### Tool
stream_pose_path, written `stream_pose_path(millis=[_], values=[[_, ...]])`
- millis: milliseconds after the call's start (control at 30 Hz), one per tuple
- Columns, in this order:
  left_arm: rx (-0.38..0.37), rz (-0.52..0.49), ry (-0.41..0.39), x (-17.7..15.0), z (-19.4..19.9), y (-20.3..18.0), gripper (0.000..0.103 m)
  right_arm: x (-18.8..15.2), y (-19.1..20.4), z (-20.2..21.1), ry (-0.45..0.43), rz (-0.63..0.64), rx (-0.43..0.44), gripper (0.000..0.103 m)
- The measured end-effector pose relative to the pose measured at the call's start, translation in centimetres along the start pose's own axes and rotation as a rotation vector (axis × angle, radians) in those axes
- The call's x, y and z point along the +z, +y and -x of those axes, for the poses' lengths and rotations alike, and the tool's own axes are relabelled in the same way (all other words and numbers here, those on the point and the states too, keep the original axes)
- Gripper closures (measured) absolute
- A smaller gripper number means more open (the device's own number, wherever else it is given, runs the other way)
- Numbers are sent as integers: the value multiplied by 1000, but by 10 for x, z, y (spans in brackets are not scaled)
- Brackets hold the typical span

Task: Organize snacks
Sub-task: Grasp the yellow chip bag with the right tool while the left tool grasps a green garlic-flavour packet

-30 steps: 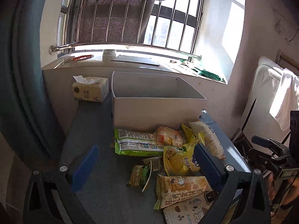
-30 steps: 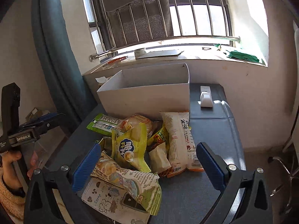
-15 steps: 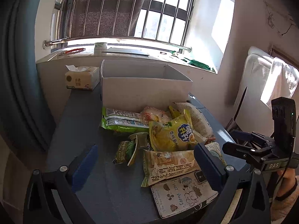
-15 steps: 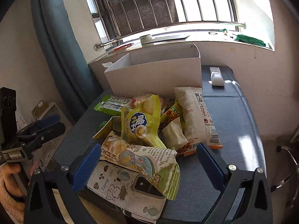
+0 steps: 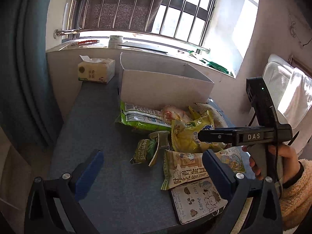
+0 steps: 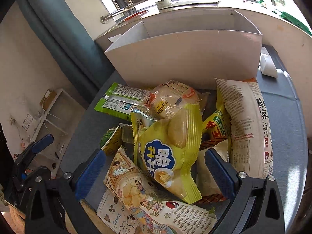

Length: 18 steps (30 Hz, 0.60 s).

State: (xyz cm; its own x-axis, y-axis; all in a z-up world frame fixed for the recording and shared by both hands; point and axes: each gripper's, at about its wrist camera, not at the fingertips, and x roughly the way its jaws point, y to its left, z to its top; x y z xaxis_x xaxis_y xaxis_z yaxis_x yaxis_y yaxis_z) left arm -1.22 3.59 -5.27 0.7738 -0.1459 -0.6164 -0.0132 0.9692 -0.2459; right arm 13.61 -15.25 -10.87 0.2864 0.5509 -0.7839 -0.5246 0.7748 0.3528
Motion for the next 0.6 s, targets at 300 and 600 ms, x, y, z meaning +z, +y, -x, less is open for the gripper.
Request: stream_pose_path(millis=[300, 600], values=[[-12, 50, 45, -3, -17, 11, 0, -3, -3, -15, 17, 17, -9, 60], [-29, 78, 114, 4, -49, 24, 0, 5, -4, 79, -275, -15, 41, 63]])
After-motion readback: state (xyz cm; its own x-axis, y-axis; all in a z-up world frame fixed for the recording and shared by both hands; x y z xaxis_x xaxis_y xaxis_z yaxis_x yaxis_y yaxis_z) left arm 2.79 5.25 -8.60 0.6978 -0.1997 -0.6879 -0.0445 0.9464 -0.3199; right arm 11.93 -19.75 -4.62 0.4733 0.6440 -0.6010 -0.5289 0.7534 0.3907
